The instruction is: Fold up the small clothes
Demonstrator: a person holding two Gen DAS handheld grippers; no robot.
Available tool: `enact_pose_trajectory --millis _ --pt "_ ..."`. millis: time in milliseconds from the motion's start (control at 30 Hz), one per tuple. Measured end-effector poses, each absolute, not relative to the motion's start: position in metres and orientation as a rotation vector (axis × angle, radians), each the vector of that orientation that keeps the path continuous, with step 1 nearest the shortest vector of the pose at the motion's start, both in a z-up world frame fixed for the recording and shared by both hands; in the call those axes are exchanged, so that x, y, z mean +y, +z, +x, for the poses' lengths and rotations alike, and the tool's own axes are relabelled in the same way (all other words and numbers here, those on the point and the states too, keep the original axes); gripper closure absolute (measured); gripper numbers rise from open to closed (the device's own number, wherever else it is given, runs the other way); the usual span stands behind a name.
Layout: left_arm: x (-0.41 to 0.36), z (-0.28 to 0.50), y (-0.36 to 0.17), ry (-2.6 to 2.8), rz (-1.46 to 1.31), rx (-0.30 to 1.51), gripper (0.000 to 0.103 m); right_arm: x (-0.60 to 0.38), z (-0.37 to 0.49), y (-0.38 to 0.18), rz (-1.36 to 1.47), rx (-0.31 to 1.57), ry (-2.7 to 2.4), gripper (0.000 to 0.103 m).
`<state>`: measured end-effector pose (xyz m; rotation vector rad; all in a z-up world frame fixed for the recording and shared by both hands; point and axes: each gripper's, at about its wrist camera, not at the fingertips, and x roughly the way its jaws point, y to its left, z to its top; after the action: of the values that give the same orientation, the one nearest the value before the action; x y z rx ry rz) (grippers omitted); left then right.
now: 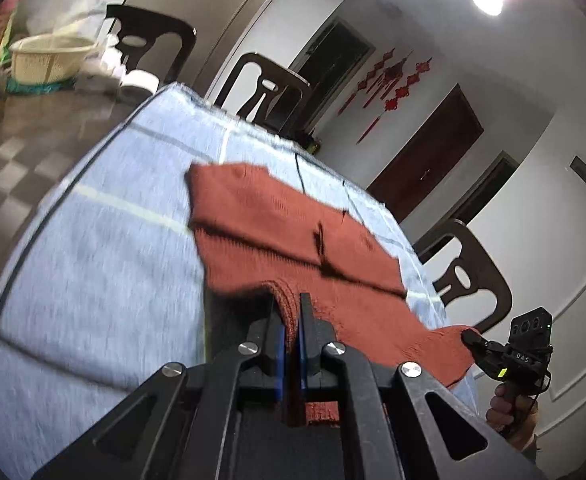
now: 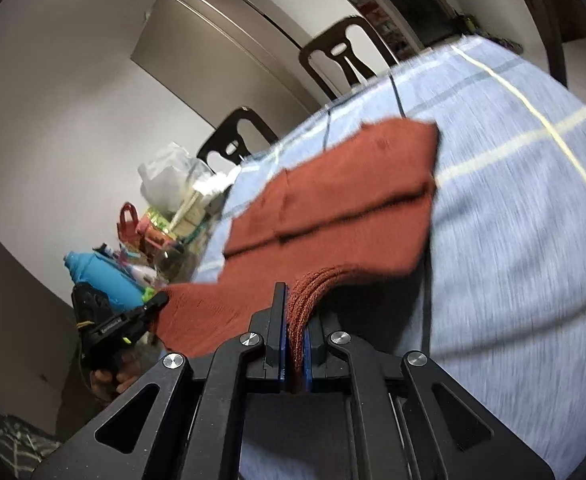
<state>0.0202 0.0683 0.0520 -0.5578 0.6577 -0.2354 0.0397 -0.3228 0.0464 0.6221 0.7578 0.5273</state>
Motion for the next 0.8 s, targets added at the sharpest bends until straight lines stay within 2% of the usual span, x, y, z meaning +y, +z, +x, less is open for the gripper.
enact_pose_trajectory --millis 133,333,567,800 --pt "0.072 0.056 0.07 -0.235 -0.527 0.626 0.097 -0.326 0.082 0.066 0.602 0.728 0.514 0.097" --pt "0.073 0.123 0.082 -0.221 -0.503 0.623 0.097 -0.339 0.145 0.068 0.664 0.731 0.487 0.097" --pt "0.081 0.188 0.045 -0.151 -0.535 0.719 0.097 -0.346 0.207 0.028 0.721 0.849 0.425 0.097" --pt "0.091 0.209 0.013 -0.131 -0.613 0.781 0.097 -0.347 0.234 0.009 0.756 0.909 0.433 0.095"
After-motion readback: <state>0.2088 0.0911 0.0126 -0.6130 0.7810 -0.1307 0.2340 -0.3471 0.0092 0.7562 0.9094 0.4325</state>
